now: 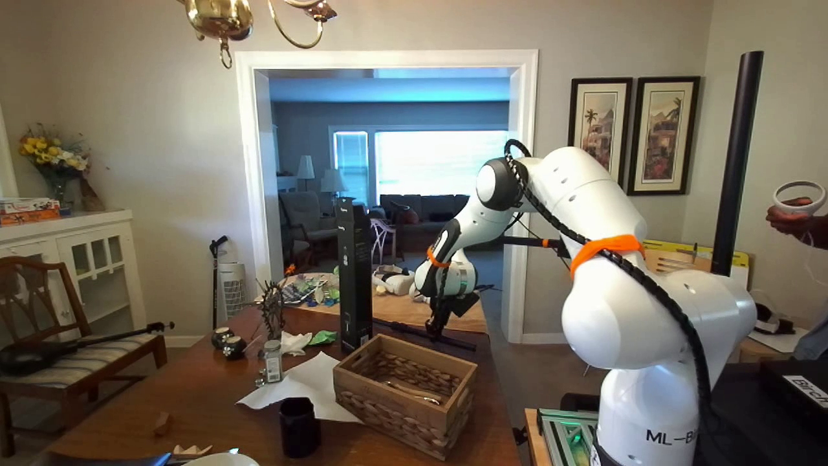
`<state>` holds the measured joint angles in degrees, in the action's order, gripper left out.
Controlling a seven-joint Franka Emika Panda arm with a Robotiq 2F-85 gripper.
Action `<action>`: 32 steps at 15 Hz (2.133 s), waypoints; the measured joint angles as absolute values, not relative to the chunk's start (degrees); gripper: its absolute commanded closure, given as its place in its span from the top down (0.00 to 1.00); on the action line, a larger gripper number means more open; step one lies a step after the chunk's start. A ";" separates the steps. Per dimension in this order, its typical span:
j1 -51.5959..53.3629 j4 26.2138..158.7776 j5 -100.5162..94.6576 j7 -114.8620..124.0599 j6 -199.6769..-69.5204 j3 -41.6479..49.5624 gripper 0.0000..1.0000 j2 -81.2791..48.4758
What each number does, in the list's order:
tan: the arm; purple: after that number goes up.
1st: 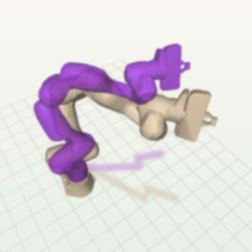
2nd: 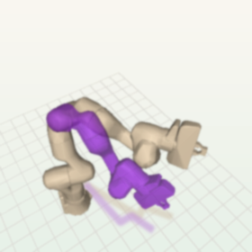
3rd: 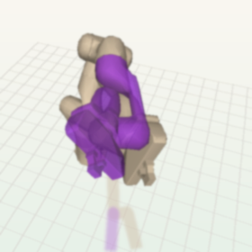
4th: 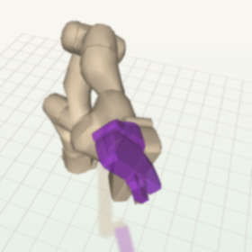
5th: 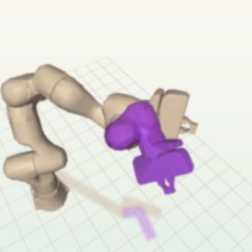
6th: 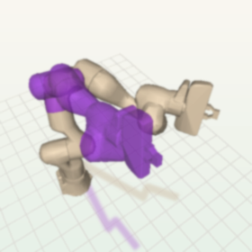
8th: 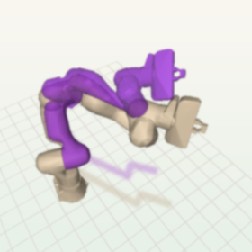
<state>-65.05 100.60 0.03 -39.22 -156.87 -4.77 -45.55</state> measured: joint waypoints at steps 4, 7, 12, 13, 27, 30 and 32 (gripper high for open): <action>-65.23 101.63 0.06 -40.97 -156.37 -4.14 0.07 -43.15; -65.26 102.78 0.43 -40.96 -156.34 -3.66 0.07 -41.05; -64.89 104.78 0.58 -40.71 -156.02 -3.28 0.07 -38.41; -64.39 105.21 0.58 -40.43 -155.79 -3.11 0.07 -38.35; -55.43 106.79 0.51 -29.38 -155.86 0.64 0.65 -41.98; -55.07 107.02 0.42 -29.35 -155.86 1.76 0.88 -42.01; -55.13 107.63 0.36 -29.47 -155.83 2.41 1.00 -41.86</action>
